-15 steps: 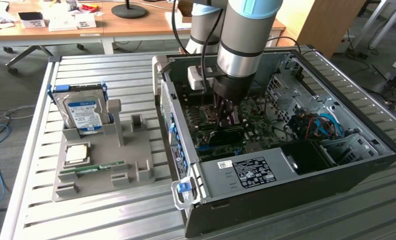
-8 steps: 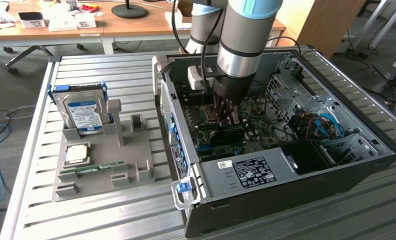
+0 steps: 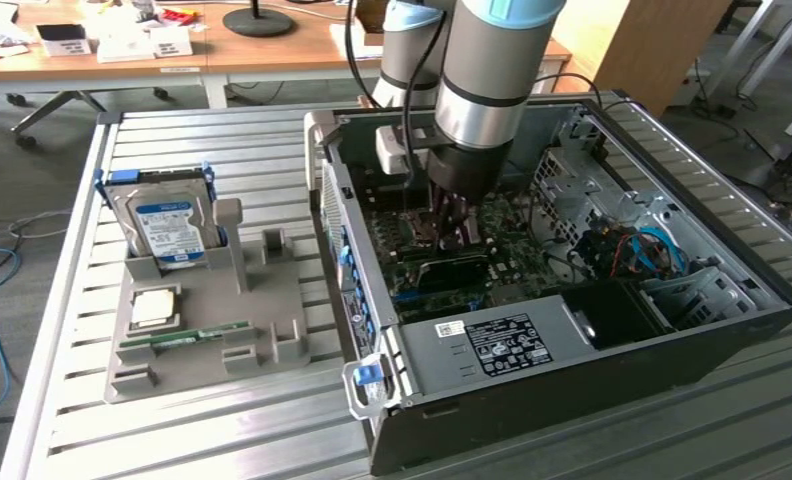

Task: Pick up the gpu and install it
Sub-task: 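Press down on the gpu until it lock into place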

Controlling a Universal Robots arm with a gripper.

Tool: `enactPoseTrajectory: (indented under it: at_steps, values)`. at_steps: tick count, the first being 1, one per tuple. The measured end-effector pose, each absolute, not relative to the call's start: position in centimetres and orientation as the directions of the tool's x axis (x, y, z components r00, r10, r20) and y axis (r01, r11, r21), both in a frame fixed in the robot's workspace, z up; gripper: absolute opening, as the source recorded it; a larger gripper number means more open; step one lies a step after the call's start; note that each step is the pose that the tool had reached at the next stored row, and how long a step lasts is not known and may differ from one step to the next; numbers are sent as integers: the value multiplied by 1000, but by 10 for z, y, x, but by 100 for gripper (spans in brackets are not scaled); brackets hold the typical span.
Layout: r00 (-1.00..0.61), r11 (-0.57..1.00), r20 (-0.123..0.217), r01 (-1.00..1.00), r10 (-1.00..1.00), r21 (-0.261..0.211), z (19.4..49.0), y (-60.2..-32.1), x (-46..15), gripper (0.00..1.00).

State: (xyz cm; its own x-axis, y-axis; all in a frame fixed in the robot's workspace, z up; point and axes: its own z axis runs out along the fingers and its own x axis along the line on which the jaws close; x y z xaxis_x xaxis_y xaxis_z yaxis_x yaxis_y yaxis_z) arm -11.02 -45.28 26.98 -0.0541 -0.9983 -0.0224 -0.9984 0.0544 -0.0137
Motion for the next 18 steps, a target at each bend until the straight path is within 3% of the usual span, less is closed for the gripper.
enactPoseTrajectory:
  at_steps: [4,8,18]
  values:
    - [-54,54,-22,-998,-998,-14,282,-453,-110,11]
    - [-54,54,-22,-998,-998,-14,323,-453,-110,11]
    - [-54,54,-22,-998,-998,-14,328,-453,-110,11]
